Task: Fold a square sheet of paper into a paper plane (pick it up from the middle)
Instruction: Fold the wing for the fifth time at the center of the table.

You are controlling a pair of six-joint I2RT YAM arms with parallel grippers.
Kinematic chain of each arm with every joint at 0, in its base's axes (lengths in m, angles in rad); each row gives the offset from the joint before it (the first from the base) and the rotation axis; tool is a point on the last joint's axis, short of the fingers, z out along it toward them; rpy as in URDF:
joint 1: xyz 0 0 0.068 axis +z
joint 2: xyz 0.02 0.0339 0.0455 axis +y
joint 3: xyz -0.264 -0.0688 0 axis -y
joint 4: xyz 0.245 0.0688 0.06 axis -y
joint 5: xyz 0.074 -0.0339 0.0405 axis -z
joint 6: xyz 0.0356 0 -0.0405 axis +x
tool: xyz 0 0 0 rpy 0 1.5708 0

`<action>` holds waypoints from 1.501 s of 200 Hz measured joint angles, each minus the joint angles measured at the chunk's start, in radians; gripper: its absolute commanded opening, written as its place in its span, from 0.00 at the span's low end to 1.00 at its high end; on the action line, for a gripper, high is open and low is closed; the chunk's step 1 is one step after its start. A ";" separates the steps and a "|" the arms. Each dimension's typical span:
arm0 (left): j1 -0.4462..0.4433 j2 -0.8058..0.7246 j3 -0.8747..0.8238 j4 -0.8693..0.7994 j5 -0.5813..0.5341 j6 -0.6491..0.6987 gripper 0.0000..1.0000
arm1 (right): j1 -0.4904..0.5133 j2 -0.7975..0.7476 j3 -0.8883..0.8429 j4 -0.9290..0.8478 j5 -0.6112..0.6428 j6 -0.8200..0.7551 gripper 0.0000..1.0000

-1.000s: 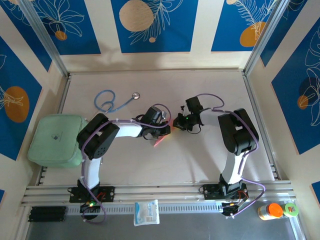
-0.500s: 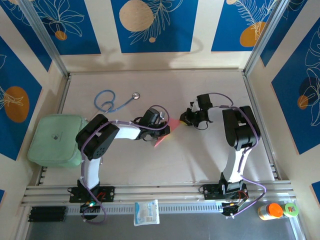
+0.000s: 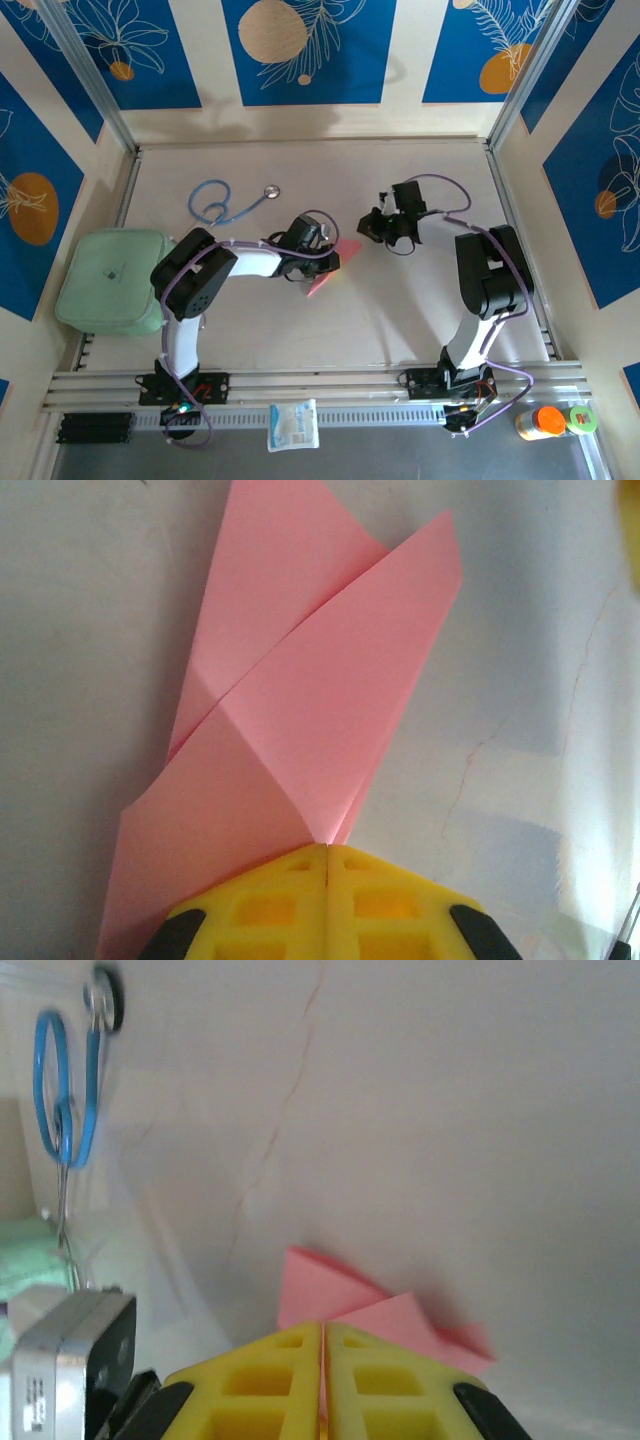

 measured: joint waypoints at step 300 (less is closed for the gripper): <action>0.061 -0.163 -0.101 -0.058 0.069 0.049 0.10 | 0.053 0.176 0.109 -0.137 -0.029 -0.013 0.08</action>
